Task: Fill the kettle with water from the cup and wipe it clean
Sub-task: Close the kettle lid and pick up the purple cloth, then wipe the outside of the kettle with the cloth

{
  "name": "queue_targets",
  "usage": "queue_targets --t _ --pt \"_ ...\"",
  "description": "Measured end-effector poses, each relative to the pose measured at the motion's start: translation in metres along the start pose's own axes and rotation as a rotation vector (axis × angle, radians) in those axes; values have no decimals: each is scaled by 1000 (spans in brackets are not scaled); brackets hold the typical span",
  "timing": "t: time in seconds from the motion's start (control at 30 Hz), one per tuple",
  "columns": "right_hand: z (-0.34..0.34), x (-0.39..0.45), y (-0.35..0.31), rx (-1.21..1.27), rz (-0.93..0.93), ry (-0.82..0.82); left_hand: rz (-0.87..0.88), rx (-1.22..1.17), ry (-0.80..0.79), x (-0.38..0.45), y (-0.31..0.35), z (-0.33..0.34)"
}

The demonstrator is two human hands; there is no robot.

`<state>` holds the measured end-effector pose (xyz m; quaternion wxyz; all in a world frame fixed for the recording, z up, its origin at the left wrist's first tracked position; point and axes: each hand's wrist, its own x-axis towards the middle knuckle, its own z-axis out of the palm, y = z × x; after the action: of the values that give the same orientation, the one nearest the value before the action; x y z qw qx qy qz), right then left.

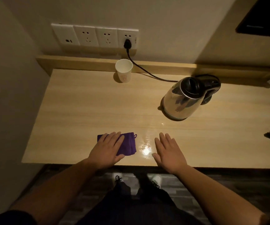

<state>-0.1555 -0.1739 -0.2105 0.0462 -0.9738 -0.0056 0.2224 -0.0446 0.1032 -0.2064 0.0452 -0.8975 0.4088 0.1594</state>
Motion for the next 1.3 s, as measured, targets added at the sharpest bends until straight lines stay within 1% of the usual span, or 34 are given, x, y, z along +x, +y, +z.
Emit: queue_targets --t 0.17,0.2,0.27,0.3,0.37,0.47,0.53,0.6,0.67,0.7,0.77,0.87,0.97,1.07,1.13,1.2,1.3 --pt "12 -27 -17 80 22 82 141 69 114 8 -12 -3" --pt "12 -34 -20 136 23 102 162 71 131 9 -14 -3" --pt "4 -42 -23 282 41 191 192 73 157 14 -17 -3" --pt "-6 -42 -20 353 92 246 203 70 168 17 -18 -3" --pt "-39 -32 -6 482 296 389 224 59 185 22 -19 -4" --pt "-112 1 32 715 686 634 241 47 210 29 -17 -8" --pt "-162 31 64 908 860 747 224 35 200 32 -16 -11" --pt "-205 62 95 1146 991 743 198 22 177 32 -14 -13" --pt "-233 83 114 1309 1076 609 167 13 160 32 -11 -15" --pt "-241 91 119 1312 1075 526 144 1 156 31 -9 -16" --pt "-249 107 122 1209 1012 400 78 -54 139 30 -4 -19" --pt "-258 128 113 983 891 293 -74 -145 77 30 2 -15" --pt "-268 143 95 794 761 250 -170 -274 79 33 8 -11" --pt "-266 150 83 724 633 218 -250 -558 139 39 16 -19" --pt "-264 151 77 707 558 188 -268 -711 194 46 24 -30" --pt "-261 150 73 659 479 164 -268 -814 248 57 34 -45" --pt "-256 147 72 604 370 193 -276 -929 333 77 48 -72"
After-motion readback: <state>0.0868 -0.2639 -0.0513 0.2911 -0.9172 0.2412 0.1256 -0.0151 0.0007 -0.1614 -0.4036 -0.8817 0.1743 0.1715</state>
